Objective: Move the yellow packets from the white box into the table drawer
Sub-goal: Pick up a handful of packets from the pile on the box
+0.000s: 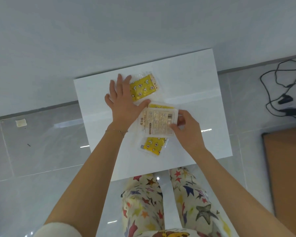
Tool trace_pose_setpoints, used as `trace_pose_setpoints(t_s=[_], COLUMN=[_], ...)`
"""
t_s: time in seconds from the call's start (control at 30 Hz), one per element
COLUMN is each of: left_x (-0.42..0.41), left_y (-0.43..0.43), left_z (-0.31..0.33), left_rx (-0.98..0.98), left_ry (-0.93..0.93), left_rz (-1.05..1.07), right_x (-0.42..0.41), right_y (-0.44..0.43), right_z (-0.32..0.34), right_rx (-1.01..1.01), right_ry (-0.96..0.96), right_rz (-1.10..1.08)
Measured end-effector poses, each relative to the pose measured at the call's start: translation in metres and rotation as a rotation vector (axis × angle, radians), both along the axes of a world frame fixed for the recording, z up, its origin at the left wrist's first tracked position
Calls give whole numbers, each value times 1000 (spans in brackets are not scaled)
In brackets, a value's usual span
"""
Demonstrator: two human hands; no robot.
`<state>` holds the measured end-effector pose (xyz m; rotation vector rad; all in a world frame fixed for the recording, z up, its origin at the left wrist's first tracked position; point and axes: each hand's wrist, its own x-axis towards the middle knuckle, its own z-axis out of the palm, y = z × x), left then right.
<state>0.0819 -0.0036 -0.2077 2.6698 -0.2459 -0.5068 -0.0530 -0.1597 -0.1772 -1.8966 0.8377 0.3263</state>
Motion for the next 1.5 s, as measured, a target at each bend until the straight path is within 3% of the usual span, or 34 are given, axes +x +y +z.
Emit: trace_pose_setpoints(t_s=[0.2,0.33,0.47,0.6,0.7,0.83,1.03,1.17,1.33,1.43,1.5], left_x=[-4,-6,-5,-3,-4,-7,-10,-29,-57,-66,-73], left_y=[11,21,22,10,5,1,7,16,23,21,23], left_z=[-3,-1,0,1,2,11,20,30,34,45,53], left_rx=[91,123,42,15,8,32,-46,-129,-214,-220,-315], left_ry=[20,-70,-109,-59,-74,3,191,133,396,446,465], left_rz=[-157,-169,-96,-65,-40,44,136,98,161,132,209], right_x=[-15,-25,-39,-48,-46,-35,-27,-26,-25,-23,-24], right_y=[7,14,28,58,79,84,71,57,45,36,29], right_z=[5,3,0,0,-4,-2,8,23,32,37,44], right_rx=[42,-80,-117,-401,-490,-347,-296,48,150,261,252], right_ry=[-79,-137,-49,102,168,267,322,264,212,163,141], right_rz=[-100,-70,32,315,329,226,293,41,-213,-421,-436])
